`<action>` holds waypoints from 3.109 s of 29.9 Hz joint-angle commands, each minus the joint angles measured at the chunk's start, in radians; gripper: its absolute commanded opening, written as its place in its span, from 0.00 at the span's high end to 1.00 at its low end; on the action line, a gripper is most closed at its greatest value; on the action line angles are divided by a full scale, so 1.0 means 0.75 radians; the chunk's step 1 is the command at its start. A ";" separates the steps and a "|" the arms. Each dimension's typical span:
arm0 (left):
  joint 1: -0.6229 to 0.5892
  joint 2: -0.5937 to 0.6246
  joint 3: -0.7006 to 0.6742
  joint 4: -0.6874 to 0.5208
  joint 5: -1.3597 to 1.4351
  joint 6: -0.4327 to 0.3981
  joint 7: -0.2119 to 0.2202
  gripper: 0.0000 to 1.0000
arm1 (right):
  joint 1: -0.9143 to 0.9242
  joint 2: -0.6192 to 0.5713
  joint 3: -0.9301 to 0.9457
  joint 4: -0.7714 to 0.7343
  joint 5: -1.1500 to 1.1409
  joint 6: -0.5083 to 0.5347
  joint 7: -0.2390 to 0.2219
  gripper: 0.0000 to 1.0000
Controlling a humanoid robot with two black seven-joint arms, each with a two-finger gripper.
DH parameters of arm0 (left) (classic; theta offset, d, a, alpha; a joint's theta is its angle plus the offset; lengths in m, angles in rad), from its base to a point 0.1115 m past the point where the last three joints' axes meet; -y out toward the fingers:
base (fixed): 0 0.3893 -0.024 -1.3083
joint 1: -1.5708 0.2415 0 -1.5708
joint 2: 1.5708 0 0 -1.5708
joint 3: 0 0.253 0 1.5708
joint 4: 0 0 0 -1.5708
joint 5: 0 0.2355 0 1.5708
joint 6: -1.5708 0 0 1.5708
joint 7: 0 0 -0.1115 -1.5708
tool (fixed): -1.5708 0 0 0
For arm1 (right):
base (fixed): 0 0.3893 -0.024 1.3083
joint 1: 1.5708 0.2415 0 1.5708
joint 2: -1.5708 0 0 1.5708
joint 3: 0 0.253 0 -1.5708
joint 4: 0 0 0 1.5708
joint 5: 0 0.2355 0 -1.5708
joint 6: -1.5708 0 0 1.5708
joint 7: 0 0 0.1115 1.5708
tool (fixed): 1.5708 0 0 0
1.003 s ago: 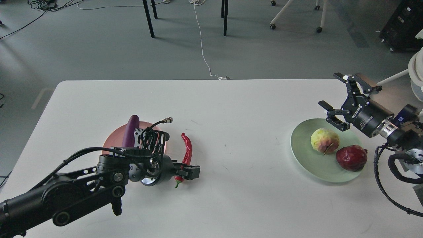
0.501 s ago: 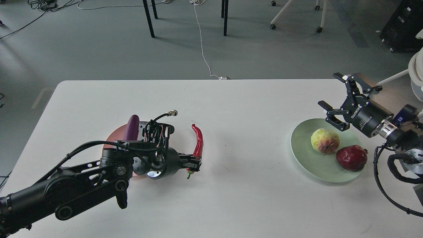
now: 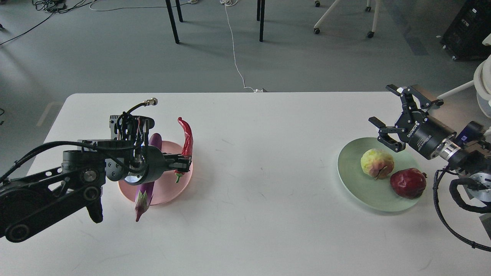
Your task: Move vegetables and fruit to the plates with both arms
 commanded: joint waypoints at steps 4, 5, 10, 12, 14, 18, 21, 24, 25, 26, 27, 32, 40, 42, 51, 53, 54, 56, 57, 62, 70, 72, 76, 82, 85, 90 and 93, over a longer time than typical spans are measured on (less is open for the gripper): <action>0.085 0.038 -0.011 -0.017 -0.021 0.000 0.000 0.86 | 0.000 0.002 0.000 0.002 0.000 0.000 0.000 0.02; 0.087 0.036 -0.009 -0.017 -0.021 0.000 0.000 0.86 | 0.000 0.000 0.000 0.002 0.000 0.000 0.000 0.02; 0.092 0.041 -0.009 -0.015 -0.060 0.000 0.000 0.78 | 0.000 -0.002 0.000 0.000 0.000 0.000 0.000 0.02; 0.092 0.036 -0.009 -0.011 -0.083 0.000 0.000 0.59 | 0.000 -0.002 0.000 0.000 0.000 0.000 0.000 0.02; 0.092 0.036 -0.011 -0.011 -0.089 0.000 0.000 0.32 | 0.000 -0.002 0.000 0.002 0.000 0.000 0.000 0.02; 0.090 0.032 -0.020 -0.013 -0.089 0.000 0.000 0.00 | 0.000 -0.002 0.000 0.002 0.000 0.000 0.000 0.02; 0.081 0.028 -0.085 -0.013 -0.089 0.000 0.000 0.00 | 0.000 -0.002 0.000 0.002 0.000 0.000 0.000 0.02; 0.049 0.012 -0.209 -0.011 -0.091 0.000 0.000 0.00 | 0.004 0.000 0.000 -0.002 0.000 0.000 0.000 0.02; 0.016 -0.006 -0.264 -0.003 -0.091 0.000 0.000 0.00 | 0.006 0.000 0.000 -0.004 0.000 0.000 0.000 0.02; -0.010 -0.033 -0.312 0.010 -0.093 0.000 -0.054 0.00 | 0.006 0.002 0.000 -0.004 0.000 0.000 0.000 0.02; -0.033 -0.076 -0.363 0.042 -0.091 0.000 -0.133 0.00 | 0.008 0.004 0.000 -0.004 0.000 0.000 0.000 0.02; -0.074 -0.227 -0.514 0.222 -0.070 0.000 -0.483 0.00 | 0.006 0.006 0.000 -0.004 0.000 0.000 0.000 0.02; 0.026 -0.234 -0.412 0.374 -0.003 0.673 -1.038 0.00 | 0.002 0.004 -0.002 -0.006 0.000 0.000 0.000 0.02; 0.073 -0.231 -0.404 0.382 -0.111 0.752 -1.040 0.00 | 0.002 0.006 -0.002 -0.008 0.000 0.000 0.000 0.02; 0.165 -0.227 -0.396 0.400 -0.731 0.871 -1.018 0.00 | 0.002 0.009 -0.004 -0.011 -0.002 0.000 0.000 0.02; 0.151 -0.213 -0.406 0.400 -0.745 0.830 -0.997 0.00 | 0.002 0.004 -0.004 -0.013 -0.002 0.000 0.000 0.02; 0.141 -0.195 -0.414 0.400 -0.745 0.787 -0.987 0.00 | 0.002 0.004 -0.004 -0.015 -0.002 0.000 0.000 0.02; 0.118 -0.156 -0.420 0.400 -0.747 0.719 -0.985 0.00 | 0.002 0.008 -0.004 -0.017 -0.002 0.000 0.000 0.02; 0.106 -0.138 -0.418 0.400 -0.741 0.681 -0.985 0.00 | 0.002 0.011 -0.002 -0.017 -0.002 0.000 0.000 0.02; 0.092 -0.068 -0.429 0.400 -0.743 0.451 -0.987 0.00 | 0.000 0.013 -0.004 -0.017 -0.004 0.000 0.000 0.02; 0.094 -0.146 -0.433 0.462 -0.756 0.823 -0.987 0.00 | 0.008 0.011 0.000 -0.015 -0.004 0.000 0.000 0.02; 0.077 -0.168 -0.437 0.508 -0.760 0.836 -0.983 0.00 | 0.012 0.011 -0.002 -0.017 -0.004 0.000 0.000 0.02; 0.057 -0.268 -0.457 0.582 -0.770 0.836 -0.987 0.00 | 0.014 0.011 0.000 -0.045 -0.004 0.000 0.000 0.02; 0.077 -0.321 -0.516 0.672 -0.766 0.789 -0.985 0.00 | 0.010 0.013 0.081 -0.047 0.004 0.000 0.000 0.02; 0.083 -0.366 -0.555 0.787 -0.758 0.715 -0.975 0.00 | 0.016 0.029 0.110 -0.047 0.002 0.000 0.000 0.02; 0.081 -0.430 -0.584 0.953 -0.782 0.623 -0.981 0.00 | 0.033 0.076 0.163 -0.049 0.004 0.000 0.000 0.02; 0.087 -0.432 -0.613 0.955 -0.929 0.539 -0.991 0.00 | 0.029 0.143 0.225 -0.037 0.006 -0.017 0.000 0.02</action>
